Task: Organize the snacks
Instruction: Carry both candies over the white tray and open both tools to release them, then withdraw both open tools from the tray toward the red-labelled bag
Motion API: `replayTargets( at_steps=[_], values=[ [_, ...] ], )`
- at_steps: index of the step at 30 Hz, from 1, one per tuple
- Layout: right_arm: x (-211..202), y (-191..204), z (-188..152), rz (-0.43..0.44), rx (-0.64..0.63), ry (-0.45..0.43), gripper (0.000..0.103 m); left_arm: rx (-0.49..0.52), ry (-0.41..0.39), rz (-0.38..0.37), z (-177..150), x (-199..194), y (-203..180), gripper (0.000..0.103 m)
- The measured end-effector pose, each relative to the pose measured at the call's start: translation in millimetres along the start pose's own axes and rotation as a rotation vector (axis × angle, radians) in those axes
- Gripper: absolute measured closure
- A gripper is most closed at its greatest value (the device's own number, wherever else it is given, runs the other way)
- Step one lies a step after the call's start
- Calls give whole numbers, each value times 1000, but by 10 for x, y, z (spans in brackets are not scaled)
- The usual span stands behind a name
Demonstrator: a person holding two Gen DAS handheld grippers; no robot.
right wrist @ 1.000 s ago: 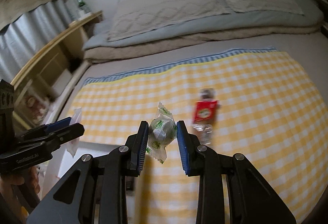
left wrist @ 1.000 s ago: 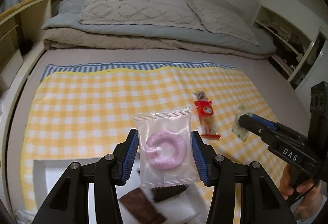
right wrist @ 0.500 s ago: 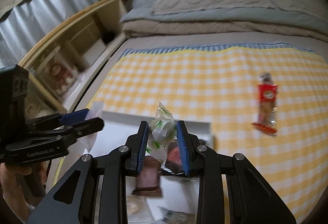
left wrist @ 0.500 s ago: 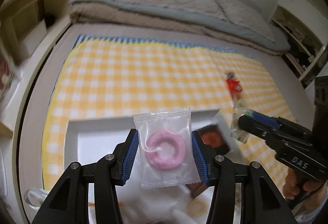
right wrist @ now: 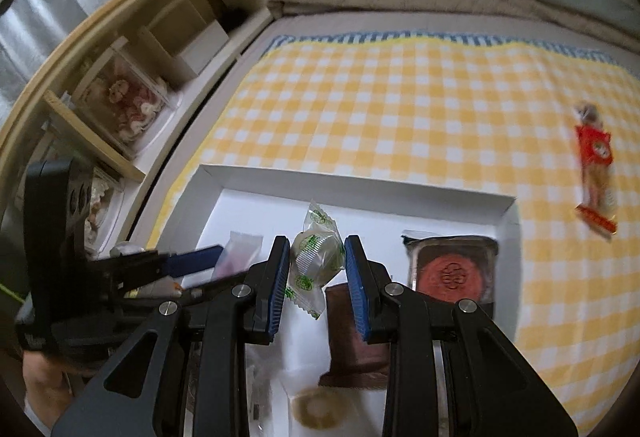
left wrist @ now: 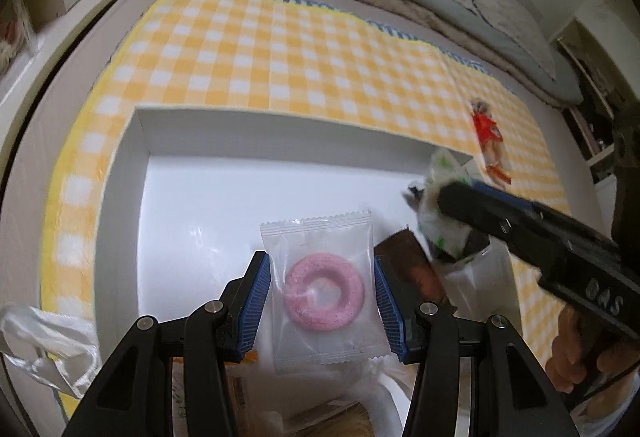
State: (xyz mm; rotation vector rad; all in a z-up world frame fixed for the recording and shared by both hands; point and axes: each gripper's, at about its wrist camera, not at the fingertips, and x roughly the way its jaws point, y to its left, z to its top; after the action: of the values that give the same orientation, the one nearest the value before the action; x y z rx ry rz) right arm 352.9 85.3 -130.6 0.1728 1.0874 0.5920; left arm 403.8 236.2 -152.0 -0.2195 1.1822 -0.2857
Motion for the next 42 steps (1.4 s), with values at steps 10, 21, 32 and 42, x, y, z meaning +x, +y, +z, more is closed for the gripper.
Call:
replayTargets(
  at_steps=[10, 21, 32, 42],
  values=[
    [242, -117, 165, -26, 42, 56, 70, 1, 12, 19, -39, 78, -96, 41],
    [71, -179, 78, -57, -19, 54, 42, 73, 6, 79, -84, 104, -298, 25],
    [-219, -275, -42, -40, -39, 2, 0, 107, -20, 101, -98, 1, -357, 0],
    [-438, -328, -130, -68, -47, -24, 0, 136, -54, 107, -181, -243, -410, 0]
  ],
)
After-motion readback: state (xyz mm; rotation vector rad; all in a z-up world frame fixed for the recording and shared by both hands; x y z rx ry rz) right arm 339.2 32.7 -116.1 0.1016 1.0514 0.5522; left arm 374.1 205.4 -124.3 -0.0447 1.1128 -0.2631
